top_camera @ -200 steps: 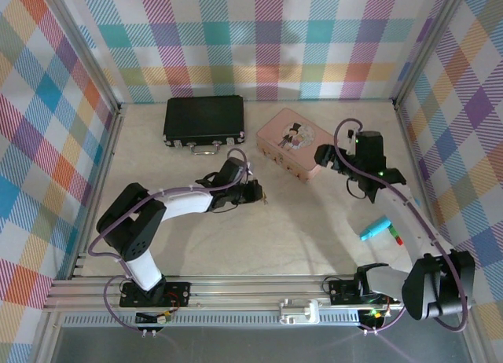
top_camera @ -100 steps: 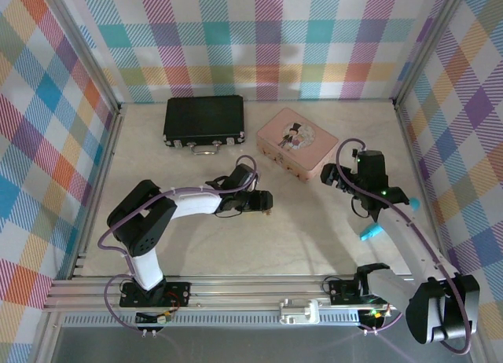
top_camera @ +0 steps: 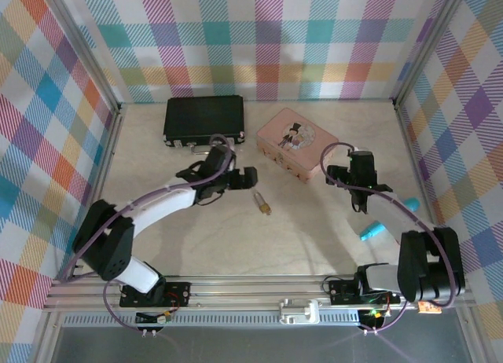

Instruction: Unlock a padlock with a key

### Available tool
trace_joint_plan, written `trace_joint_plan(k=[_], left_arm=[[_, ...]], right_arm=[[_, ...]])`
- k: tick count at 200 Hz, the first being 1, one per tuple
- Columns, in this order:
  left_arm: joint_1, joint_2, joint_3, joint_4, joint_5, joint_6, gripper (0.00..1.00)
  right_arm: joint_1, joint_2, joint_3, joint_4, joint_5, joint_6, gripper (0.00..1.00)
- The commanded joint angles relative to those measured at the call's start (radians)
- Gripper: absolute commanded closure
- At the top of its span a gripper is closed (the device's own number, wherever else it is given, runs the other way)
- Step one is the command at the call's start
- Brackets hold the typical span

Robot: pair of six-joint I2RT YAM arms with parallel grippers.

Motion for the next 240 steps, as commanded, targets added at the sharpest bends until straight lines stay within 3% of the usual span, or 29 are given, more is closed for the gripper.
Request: trace_joint_plan(k=[1, 30, 61, 110, 127, 142, 151, 170, 208, 240], left_arm=[[0.081, -0.106, -0.042, -0.057, -0.138, 0.072, 0.0], [0.197, -0.248, -0.135, -0.024, -0.265, 0.121, 0.0], [0.294, -0.321, -0.225, 0.007, -0.432, 0.169, 0.0], [0.332, -0.276, -0.346, 0.121, -0.767, 0.19, 0.0], [0.338, -0.241, -0.399, 0.224, -0.822, 0.211, 0.0], [0.351, -0.209, -0.438, 0.319, -0.81, 0.243, 0.0], [0.363, -0.193, -0.457, 0.374, -0.766, 0.266, 0.0], [0.387, -0.173, -0.539, 0.585, -0.62, 0.348, 0.0], [0.435, -0.139, -0.612, 0.869, -0.403, 0.402, 0.0], [0.513, 0.02, -0.649, 1.146, -0.264, 0.404, 0.0]], right_arm=[[-0.015, 0.056, -0.033, 0.231, 0.02, -0.091, 0.01], [-0.016, 0.123, -0.111, 0.502, -0.007, -0.15, 0.01], [-0.026, 0.189, -0.139, 0.64, -0.058, -0.143, 0.01], [-0.031, 0.167, -0.21, 0.741, -0.096, -0.149, 0.0], [-0.05, 0.168, -0.243, 0.796, -0.143, -0.142, 0.0], [-0.067, 0.236, -0.288, 0.968, -0.147, -0.131, 0.01], [-0.068, 0.201, -0.27, 0.86, -0.156, -0.126, 0.01], [-0.071, 0.209, -0.246, 0.828, -0.14, -0.113, 0.01], [-0.08, 0.212, -0.247, 0.836, -0.144, -0.106, 0.01], [-0.081, 0.213, -0.245, 0.835, -0.147, -0.105, 0.01]])
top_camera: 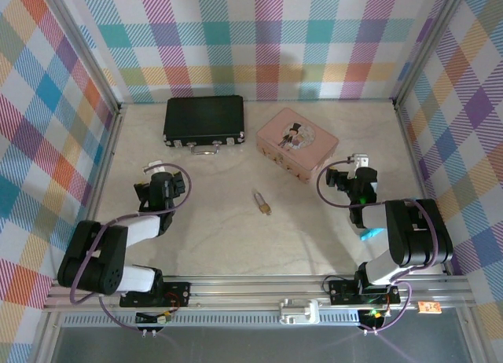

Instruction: Unlock a padlock with a key

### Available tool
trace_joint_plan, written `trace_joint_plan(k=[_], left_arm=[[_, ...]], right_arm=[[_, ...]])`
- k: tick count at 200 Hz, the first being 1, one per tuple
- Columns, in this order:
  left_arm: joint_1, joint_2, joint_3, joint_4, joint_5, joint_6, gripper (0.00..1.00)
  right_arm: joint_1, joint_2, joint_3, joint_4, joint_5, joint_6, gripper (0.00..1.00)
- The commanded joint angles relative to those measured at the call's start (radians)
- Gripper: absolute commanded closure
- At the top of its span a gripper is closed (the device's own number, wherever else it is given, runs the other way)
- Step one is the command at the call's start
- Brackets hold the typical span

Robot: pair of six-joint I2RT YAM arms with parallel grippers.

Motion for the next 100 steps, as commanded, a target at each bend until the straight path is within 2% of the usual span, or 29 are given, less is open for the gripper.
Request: trace_joint_plan(k=[1, 13, 24, 31, 35, 43, 53, 63, 100], left_arm=[[0.065, 0.106, -0.036, 0.32, 0.16, 0.028, 0.0], [0.078, 0.091, -0.009, 0.222, 0.211, 0.018, 0.0], [0.081, 0.135, -0.025, 0.292, 0.235, 0.024, 0.0], [0.081, 0.201, -0.033, 0.406, 0.25, 0.052, 0.0], [0.079, 0.2, -0.021, 0.367, 0.265, 0.059, 0.0], [0.078, 0.155, 0.021, 0.212, 0.264, 0.041, 0.0], [0.072, 0.189, 0.002, 0.318, 0.259, 0.059, 0.0], [0.07, 0.172, 0.016, 0.249, 0.257, 0.053, 0.0], [0.063, 0.178, 0.018, 0.262, 0.248, 0.063, 0.0]], right_arm=[[-0.007, 0.004, 0.021, 0.031, -0.021, 0.015, 0.01], [-0.008, 0.003, 0.021, 0.029, -0.022, 0.014, 0.01], [-0.008, 0.004, 0.021, 0.028, -0.023, 0.015, 0.01], [-0.009, 0.004, 0.022, 0.028, -0.024, 0.015, 0.01], [-0.008, 0.004, 0.023, 0.029, -0.023, 0.014, 0.01], [-0.009, 0.003, 0.023, 0.026, -0.025, 0.015, 0.01], [-0.01, 0.003, 0.021, 0.028, -0.025, 0.014, 0.01], [-0.01, 0.003, 0.021, 0.029, -0.025, 0.014, 0.01], [-0.01, 0.003, 0.021, 0.03, -0.025, 0.014, 0.01]])
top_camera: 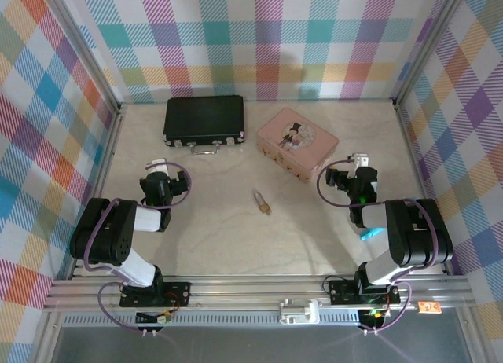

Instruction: Unlock a padlock with a key

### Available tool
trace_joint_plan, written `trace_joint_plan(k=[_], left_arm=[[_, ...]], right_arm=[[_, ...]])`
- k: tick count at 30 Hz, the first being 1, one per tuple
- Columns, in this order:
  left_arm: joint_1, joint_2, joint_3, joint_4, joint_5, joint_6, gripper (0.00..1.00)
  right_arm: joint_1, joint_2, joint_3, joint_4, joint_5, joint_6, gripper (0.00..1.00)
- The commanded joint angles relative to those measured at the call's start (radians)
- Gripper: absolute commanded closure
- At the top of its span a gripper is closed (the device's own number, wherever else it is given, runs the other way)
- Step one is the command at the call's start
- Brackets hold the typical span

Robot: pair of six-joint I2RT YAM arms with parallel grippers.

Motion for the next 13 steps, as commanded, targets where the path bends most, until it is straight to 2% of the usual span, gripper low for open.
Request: trace_joint_plan(k=[1, 13], left_arm=[[-0.008, 0.001, 0.02, 0.033, 0.016, 0.022, 0.0], [-0.018, 0.003, 0.025, 0.029, 0.004, 0.029, 0.0]], right_arm=[[-0.01, 0.004, 0.017, 0.03, -0.018, 0.012, 0.01], [-0.009, 0.003, 0.018, 0.027, -0.021, 0.012, 0.01]])
